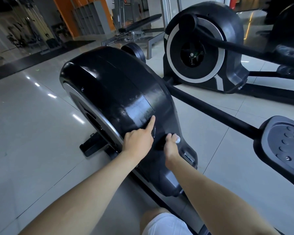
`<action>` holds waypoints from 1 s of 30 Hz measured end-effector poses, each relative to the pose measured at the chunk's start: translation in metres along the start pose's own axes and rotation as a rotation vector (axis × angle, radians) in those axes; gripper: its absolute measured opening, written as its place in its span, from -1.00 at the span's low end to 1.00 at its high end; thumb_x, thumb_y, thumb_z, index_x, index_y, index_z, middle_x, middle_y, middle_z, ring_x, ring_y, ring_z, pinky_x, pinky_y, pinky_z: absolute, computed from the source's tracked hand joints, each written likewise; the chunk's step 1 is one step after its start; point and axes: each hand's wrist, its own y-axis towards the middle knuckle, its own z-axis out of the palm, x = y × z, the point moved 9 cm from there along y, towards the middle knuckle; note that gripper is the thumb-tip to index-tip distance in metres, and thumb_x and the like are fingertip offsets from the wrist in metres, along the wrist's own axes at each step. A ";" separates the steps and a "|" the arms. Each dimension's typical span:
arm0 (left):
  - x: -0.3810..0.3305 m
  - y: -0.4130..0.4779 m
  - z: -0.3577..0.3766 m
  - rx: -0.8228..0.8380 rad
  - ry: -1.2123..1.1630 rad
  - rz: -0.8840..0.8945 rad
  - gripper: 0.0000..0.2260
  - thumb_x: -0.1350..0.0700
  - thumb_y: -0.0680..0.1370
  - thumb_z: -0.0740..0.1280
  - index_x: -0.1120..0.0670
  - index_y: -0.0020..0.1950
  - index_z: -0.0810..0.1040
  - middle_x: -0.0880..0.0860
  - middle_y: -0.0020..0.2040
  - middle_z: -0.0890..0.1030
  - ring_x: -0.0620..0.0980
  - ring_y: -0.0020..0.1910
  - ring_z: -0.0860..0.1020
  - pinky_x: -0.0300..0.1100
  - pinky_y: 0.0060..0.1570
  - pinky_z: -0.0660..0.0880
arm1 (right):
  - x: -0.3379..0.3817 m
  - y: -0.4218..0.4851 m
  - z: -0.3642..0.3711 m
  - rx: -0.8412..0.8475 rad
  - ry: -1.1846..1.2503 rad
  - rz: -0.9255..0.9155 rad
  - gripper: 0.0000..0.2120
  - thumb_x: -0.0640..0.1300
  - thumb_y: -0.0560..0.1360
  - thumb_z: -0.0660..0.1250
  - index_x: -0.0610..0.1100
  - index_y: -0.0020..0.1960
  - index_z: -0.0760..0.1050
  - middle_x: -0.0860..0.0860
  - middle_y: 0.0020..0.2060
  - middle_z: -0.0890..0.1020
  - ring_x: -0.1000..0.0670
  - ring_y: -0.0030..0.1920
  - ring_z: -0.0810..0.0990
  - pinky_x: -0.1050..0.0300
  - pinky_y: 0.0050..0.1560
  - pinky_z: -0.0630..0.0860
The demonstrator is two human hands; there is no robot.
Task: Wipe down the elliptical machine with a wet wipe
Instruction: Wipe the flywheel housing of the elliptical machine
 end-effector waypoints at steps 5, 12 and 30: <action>0.014 -0.013 0.003 -0.049 -0.213 0.036 -0.46 0.01 0.66 0.18 -0.18 0.64 0.13 -0.03 -0.10 0.67 0.14 -0.07 0.65 -0.06 -0.08 0.51 | 0.048 -0.020 -0.018 -0.168 -0.057 -0.179 -0.61 -0.16 0.67 0.10 0.30 0.33 0.27 0.04 0.02 0.55 -0.05 0.00 0.50 0.11 0.11 0.45; 0.065 -0.030 -0.012 -0.188 -0.194 -0.061 -0.31 -0.16 0.66 0.22 -0.21 0.65 -0.15 -0.07 -0.37 0.52 0.08 -0.33 0.60 -0.10 -0.32 0.44 | 0.155 -0.045 -0.023 -0.191 0.089 -0.519 -0.76 -0.07 0.66 0.10 -0.24 -0.06 0.24 -0.06 -0.20 0.21 0.01 -0.20 0.17 0.18 -0.05 0.30; 0.070 -0.024 -0.004 -0.097 -0.266 0.000 -0.34 -0.09 0.67 0.21 -0.25 0.63 -0.15 -0.06 -0.40 0.50 0.05 -0.46 0.51 -0.06 -0.32 0.48 | 0.066 -0.061 0.028 0.039 0.065 -0.327 -0.57 -0.23 0.67 -0.01 -0.09 0.53 0.13 0.02 0.41 0.30 0.16 0.27 0.26 0.18 0.52 0.18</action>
